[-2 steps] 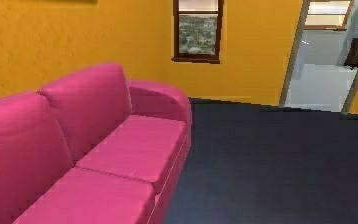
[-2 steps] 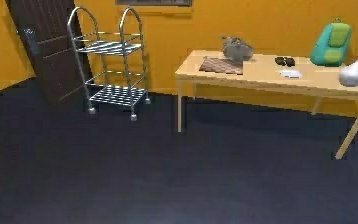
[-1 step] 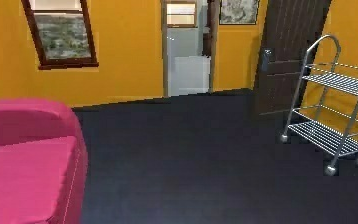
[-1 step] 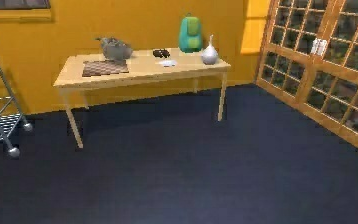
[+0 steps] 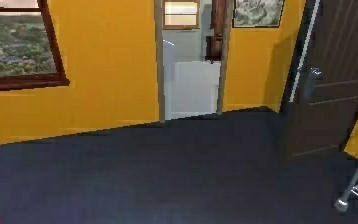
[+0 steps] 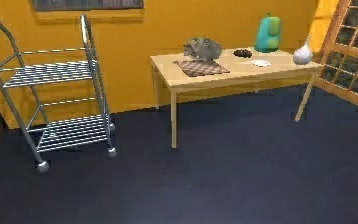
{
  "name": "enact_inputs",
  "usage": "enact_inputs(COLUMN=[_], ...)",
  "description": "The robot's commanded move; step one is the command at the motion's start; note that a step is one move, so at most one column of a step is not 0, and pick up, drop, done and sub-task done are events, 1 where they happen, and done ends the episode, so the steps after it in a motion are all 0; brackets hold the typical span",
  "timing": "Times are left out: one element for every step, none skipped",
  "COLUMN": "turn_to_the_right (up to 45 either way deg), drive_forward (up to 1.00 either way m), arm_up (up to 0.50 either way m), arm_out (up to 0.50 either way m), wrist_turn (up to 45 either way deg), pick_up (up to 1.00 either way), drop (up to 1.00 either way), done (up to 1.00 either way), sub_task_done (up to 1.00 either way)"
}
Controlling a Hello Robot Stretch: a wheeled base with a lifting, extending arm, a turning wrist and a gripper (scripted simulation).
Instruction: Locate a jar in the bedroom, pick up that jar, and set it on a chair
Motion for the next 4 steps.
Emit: enact_inputs(turn_to_the_right=[0.0,3.0,6.0,0.0], drive_forward=[1.00,0.00,0.00,1.00], arm_up=[0.00,0.00,0.00,0.00], arm_out=[0.00,0.00,0.00,0.00], wrist_turn=[0.0,0.0,0.0,0.0], pick_up=[0.00,0.00,0.00,0.00], drop=[0.00,0.00,0.00,0.00], done=[0.00,0.00,0.00,0.00], sub_task_done=[0.00,0.00,0.00,0.00])
